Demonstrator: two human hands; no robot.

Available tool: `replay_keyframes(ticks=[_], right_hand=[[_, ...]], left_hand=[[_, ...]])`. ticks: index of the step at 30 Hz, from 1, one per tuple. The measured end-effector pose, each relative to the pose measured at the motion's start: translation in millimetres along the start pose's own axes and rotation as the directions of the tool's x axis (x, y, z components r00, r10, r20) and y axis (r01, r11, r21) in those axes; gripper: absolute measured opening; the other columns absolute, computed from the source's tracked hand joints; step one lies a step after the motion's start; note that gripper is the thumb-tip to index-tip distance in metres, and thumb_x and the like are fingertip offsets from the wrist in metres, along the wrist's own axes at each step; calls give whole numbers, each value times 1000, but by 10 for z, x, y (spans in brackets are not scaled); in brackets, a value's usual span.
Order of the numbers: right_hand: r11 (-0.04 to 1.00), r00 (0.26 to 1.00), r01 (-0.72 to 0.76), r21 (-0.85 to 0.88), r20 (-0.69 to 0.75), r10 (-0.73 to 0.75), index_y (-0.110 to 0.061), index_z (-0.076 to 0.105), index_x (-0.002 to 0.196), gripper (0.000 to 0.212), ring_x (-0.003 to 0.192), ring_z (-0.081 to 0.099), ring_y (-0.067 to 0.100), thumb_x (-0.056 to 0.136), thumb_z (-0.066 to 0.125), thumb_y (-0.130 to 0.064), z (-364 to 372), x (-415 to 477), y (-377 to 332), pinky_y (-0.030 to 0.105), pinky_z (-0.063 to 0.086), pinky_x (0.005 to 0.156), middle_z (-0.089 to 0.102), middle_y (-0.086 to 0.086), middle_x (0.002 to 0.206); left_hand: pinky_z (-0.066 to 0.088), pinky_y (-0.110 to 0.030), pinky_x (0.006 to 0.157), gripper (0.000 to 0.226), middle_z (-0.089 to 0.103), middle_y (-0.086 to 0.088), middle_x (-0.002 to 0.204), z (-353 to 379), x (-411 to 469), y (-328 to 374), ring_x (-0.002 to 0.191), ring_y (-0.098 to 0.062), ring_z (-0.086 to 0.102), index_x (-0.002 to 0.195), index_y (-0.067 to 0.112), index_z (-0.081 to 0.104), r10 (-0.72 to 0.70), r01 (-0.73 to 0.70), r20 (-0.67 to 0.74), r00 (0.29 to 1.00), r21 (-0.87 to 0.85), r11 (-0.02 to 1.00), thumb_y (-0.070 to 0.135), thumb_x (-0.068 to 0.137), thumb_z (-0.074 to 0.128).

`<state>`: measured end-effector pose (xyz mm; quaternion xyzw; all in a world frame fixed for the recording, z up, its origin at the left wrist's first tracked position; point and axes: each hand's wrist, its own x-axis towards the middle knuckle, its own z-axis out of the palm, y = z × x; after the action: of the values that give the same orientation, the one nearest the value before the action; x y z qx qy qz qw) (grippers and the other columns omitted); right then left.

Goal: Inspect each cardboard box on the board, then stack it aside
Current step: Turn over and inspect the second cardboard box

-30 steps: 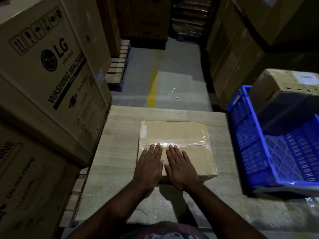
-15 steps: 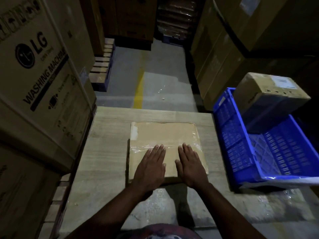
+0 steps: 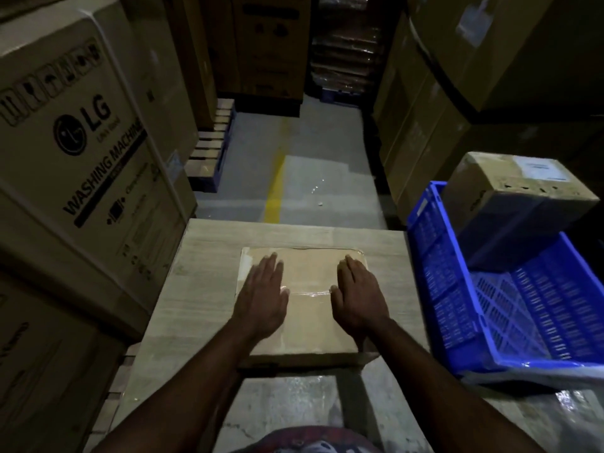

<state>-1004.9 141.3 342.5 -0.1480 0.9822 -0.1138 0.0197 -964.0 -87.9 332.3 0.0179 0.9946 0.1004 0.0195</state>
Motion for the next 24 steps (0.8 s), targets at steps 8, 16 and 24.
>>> replay_keyframes(ticks=[8,16,24], right_hand=[[999,995,3,-53,98,2,-16,12,161,71,156,-3,20,101,20,-52,166,29,76,42,3,126,3,5,169],[996,994,-71,-59,80,76,-17,19,156,69,146,21,38,99,24,-56,-3,463,8,53,21,119,21,20,161],[990,987,-114,-83,100,122,-24,0,161,75,154,-11,33,98,15,-62,229,486,90,60,18,119,-4,13,168]], left_hand=[[1,-44,124,75,-2,-8,167,150,-24,-146,154,-24,-6,160,15,8,-20,15,53,998,90,996,56,98,12],[4,-47,121,71,-2,-9,167,-63,395,-250,152,-30,1,159,21,1,-136,136,23,990,12,991,58,101,17],[33,-54,112,75,30,-15,158,142,501,-474,148,-37,20,156,17,26,-117,119,-39,992,36,992,63,97,19]])
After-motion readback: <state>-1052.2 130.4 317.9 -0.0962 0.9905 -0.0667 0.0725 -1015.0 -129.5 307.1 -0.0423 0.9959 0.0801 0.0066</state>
